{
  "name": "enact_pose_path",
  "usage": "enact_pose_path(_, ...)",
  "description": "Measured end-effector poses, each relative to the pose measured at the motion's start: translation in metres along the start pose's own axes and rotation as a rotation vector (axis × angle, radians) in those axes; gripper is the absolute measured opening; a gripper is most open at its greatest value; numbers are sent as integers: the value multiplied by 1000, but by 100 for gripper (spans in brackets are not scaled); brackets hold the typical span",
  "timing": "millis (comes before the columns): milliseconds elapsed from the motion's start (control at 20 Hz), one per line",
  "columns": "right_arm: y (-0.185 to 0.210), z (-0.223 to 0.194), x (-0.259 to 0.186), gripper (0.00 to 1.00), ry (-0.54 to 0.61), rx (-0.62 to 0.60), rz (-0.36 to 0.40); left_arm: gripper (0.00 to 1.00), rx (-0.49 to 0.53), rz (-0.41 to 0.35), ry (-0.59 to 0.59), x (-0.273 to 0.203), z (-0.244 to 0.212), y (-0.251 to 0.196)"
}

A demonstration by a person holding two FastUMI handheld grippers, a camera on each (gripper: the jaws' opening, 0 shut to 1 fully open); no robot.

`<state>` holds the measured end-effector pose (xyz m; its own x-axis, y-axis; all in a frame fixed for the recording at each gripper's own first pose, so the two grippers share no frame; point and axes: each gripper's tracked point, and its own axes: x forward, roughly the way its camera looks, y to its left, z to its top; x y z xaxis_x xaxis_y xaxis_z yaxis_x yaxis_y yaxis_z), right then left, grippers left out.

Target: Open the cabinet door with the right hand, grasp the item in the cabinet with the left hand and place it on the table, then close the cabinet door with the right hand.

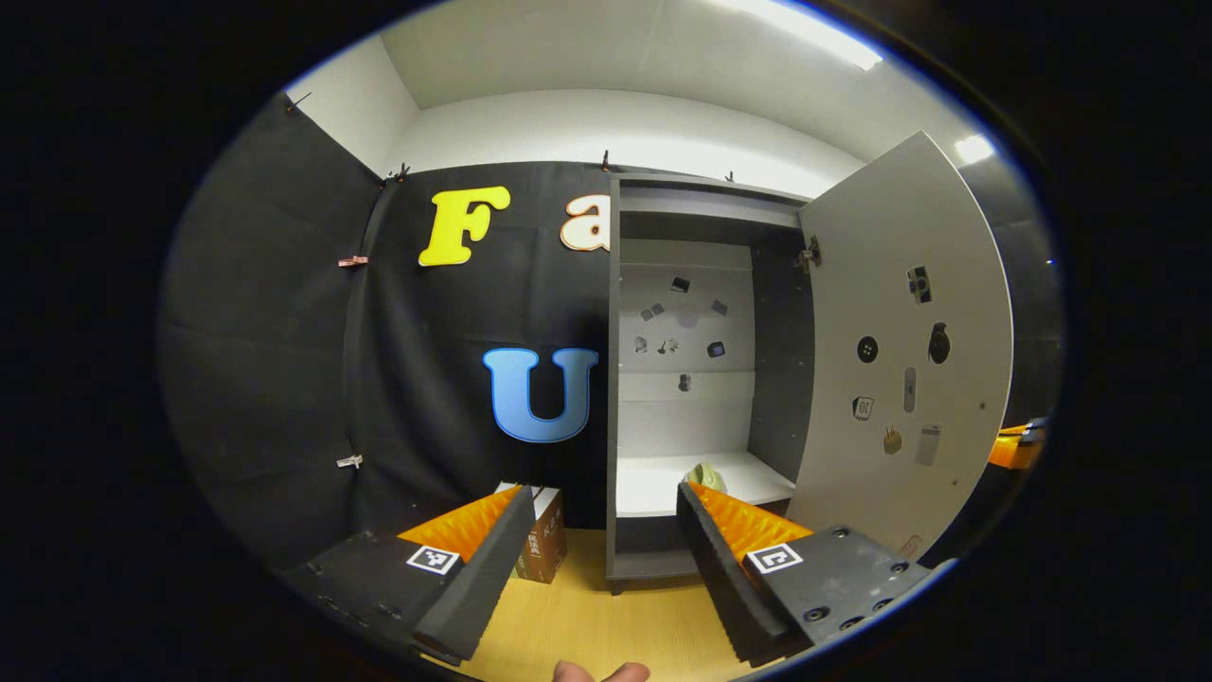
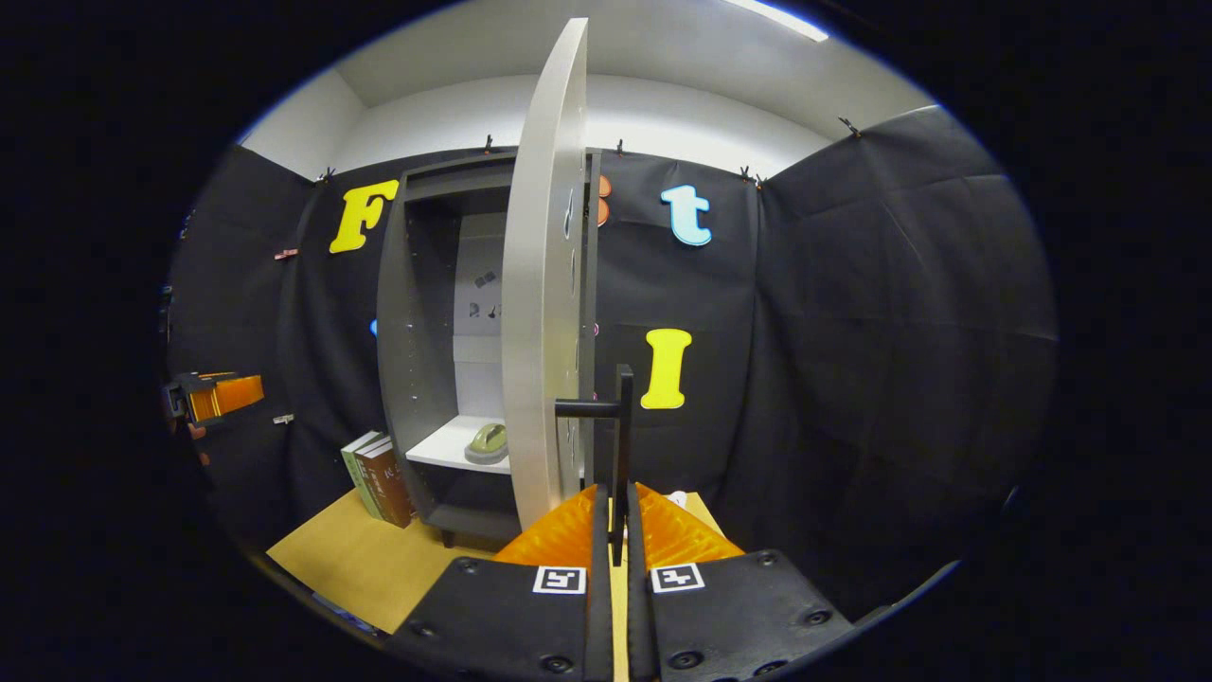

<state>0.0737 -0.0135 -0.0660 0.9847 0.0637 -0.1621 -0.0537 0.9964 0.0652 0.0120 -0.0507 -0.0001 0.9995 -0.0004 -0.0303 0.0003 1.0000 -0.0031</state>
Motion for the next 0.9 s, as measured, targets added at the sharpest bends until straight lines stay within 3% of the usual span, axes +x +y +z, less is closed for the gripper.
enact_pose_path(400, 1, 3, -3, 13, -7, 7, 14, 95, 1, -11, 21, 12, -4, -12)
enact_pose_path(450, 2, 6, -3, 19, -20, 18, 18, 92, -2, -14, 26, 14, -6, -14)
enact_pose_path(500, 2, 12, -3, 14, -41, 26, 17, 92, -9, -17, 31, 16, -6, -16)
enact_pose_path(700, -12, 32, 6, 14, -144, 31, -37, 94, -38, -41, 35, 26, -4, -29)
enact_pose_path(750, -18, 36, 7, 19, -168, 24, -61, 95, -37, -49, 34, 30, -2, -33)
enact_pose_path(900, -43, 33, 9, 78, -160, -9, -157, 95, -16, -68, 32, 43, 0, -44)
